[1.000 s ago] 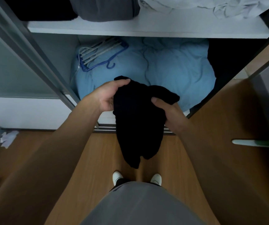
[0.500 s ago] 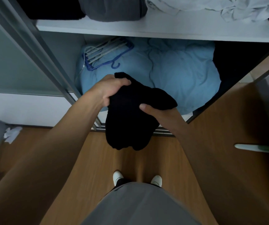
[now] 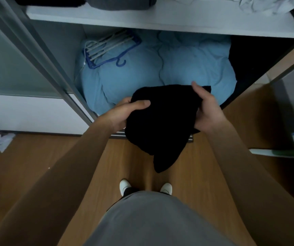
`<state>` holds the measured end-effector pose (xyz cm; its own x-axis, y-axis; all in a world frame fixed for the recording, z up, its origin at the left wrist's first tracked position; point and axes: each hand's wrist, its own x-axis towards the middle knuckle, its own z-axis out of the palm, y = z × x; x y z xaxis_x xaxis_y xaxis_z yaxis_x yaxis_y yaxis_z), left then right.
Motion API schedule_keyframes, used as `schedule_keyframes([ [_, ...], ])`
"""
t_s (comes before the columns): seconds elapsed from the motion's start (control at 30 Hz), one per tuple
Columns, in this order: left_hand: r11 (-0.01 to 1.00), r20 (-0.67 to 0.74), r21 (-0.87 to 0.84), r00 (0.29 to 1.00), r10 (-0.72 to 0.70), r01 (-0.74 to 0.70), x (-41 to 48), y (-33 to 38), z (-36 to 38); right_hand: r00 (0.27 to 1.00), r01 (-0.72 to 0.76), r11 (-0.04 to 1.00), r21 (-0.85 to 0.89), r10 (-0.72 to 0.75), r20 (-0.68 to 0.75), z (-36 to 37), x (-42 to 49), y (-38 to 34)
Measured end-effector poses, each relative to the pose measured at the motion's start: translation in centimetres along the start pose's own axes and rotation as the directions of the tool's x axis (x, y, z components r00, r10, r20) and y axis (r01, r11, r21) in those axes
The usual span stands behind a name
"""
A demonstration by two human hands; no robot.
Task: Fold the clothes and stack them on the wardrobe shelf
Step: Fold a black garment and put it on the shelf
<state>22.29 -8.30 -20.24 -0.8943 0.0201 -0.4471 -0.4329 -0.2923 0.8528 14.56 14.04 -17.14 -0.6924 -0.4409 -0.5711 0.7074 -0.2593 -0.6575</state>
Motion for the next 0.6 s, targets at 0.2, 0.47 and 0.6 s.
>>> schedule_keyframes([
  [0.2, 0.990, -0.134, -0.139, 0.990, -0.050, 0.031, 1.1, -0.2, 1.9, 0.999, 0.038, 0.971, -0.234, -0.033, 0.026, -1.9, -0.1, 4.6],
  [0.47, 0.986, 0.062, -0.111, 0.991, -0.121, 0.128, 0.3, -2.8, 0.3, 0.995, 0.092, 0.977, -0.194, -0.084, 0.051, -1.6, -0.2, 3.5],
  [0.6, 0.995, -0.133, -0.097, 0.991, 0.007, -0.020, 1.5, -2.5, 0.2, 0.971, 0.109, 0.830, -0.547, -0.207, -0.121, -1.9, 0.3, 2.3],
])
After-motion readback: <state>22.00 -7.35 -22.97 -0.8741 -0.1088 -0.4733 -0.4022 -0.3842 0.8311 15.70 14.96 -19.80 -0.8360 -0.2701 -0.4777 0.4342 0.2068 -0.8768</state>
